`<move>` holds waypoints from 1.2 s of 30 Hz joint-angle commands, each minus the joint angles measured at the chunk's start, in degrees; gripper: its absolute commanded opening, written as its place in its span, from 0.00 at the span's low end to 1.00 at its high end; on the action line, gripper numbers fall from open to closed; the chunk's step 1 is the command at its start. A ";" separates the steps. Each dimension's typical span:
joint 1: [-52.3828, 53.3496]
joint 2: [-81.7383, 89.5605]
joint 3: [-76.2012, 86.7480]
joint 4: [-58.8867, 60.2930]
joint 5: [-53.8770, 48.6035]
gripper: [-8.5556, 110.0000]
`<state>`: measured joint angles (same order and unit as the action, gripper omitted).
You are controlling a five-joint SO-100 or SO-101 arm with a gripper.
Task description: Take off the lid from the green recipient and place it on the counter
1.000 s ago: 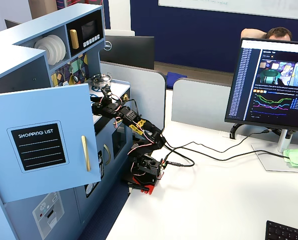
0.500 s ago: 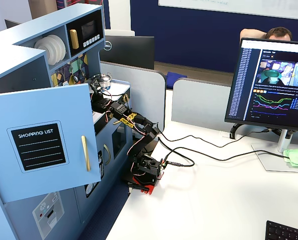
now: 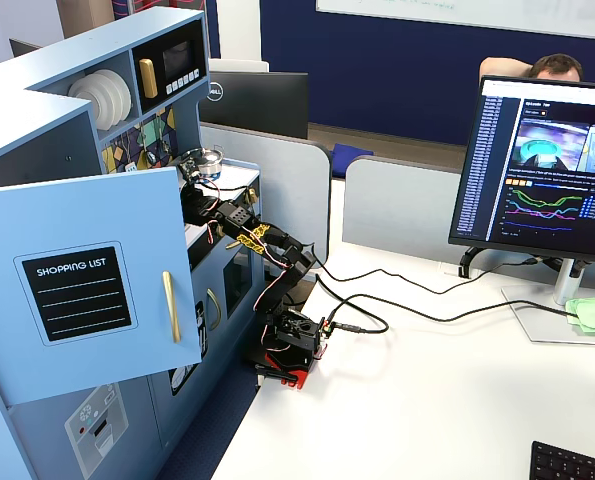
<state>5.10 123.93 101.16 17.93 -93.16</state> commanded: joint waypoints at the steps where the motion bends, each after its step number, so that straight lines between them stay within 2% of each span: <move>1: -0.70 -0.09 -4.83 0.26 0.97 0.11; 3: -1.32 -0.09 -4.92 -1.32 1.23 0.07; 14: 1.14 0.70 -10.20 -7.38 -1.41 0.07; 24: 17.75 3.16 -4.83 -8.61 -3.69 0.07; 29: 24.70 1.32 5.36 -19.78 -4.75 0.07; 36: 26.98 -4.22 16.70 -33.05 -6.86 0.07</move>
<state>30.76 120.94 115.75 -8.26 -98.44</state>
